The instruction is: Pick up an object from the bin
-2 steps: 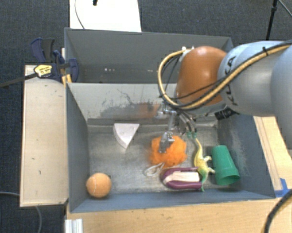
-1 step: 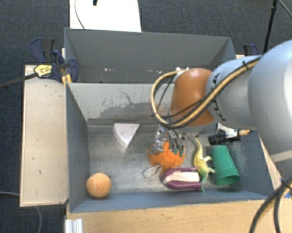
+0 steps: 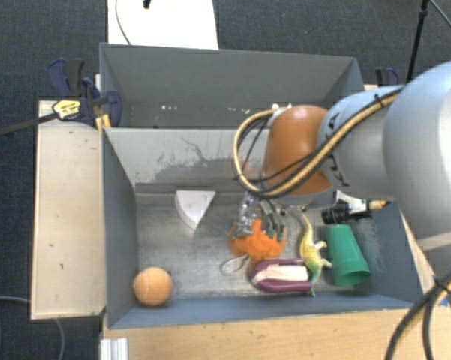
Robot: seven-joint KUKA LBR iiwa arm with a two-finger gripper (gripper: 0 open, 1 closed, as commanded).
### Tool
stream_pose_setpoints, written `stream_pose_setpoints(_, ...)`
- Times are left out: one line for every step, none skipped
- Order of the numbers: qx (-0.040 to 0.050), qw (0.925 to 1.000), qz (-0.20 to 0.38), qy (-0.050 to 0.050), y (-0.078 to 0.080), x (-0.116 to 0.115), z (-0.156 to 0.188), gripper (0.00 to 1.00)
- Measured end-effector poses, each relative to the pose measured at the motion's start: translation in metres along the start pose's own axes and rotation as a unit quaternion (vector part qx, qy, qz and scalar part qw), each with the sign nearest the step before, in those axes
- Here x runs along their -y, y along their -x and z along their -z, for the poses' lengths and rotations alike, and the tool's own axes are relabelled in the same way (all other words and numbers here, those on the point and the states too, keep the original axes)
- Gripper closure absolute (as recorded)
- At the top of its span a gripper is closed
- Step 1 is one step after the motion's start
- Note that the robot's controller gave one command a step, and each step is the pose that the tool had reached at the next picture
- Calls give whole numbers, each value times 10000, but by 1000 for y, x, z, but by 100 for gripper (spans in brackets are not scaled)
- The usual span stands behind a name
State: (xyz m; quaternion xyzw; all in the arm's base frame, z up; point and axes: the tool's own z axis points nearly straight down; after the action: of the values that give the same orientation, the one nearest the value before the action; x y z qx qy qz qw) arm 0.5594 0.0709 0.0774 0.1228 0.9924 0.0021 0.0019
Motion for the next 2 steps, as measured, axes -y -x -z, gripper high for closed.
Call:
stream_pose_setpoints(-39, 9999, 126, -26, 2, 8, 49, 100)
stream_pose_setpoints(-31, 9999, 128, -25, -9, 15, 109, 100)
